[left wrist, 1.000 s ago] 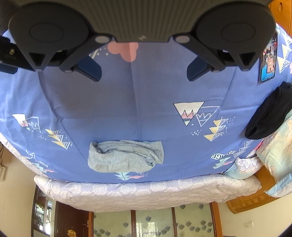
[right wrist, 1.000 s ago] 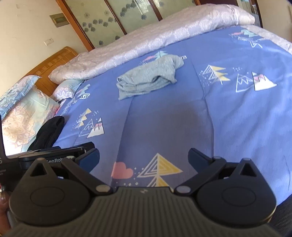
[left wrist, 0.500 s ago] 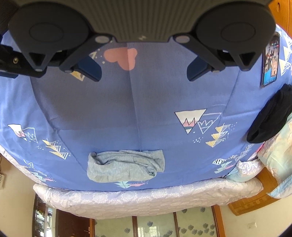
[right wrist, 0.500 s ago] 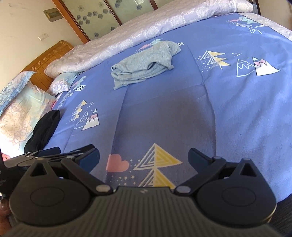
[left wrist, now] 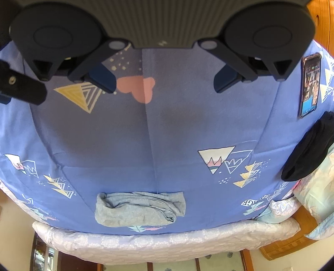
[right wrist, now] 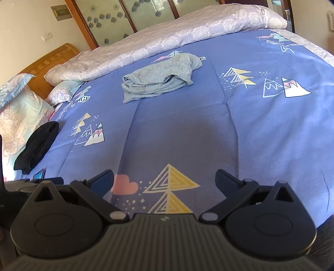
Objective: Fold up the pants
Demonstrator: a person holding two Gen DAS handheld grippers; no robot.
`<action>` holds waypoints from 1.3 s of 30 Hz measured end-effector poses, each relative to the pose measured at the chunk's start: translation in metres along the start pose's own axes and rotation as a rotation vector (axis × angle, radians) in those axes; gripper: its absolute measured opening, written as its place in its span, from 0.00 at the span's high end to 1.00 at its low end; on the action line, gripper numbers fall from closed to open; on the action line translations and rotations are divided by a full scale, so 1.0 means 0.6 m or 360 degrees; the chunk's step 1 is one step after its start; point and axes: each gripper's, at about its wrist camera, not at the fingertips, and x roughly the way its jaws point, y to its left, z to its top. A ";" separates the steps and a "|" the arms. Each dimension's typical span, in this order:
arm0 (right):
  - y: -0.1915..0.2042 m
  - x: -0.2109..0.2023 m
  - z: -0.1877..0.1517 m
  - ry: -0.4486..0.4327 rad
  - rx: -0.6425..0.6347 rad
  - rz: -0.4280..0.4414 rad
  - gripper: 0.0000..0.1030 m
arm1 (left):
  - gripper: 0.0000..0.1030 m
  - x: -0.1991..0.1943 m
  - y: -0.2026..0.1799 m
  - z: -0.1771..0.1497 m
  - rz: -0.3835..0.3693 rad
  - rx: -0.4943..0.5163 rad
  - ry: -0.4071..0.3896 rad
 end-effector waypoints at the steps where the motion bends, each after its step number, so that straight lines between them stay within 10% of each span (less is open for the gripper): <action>1: -0.001 0.000 0.000 -0.0002 0.0010 0.0001 0.00 | 0.00 0.000 0.001 -0.001 0.0000 -0.0005 0.0005; 39: -0.009 0.008 -0.009 0.0058 0.0069 0.0019 0.00 | 0.00 0.033 0.022 -0.045 0.0085 -0.0040 0.0198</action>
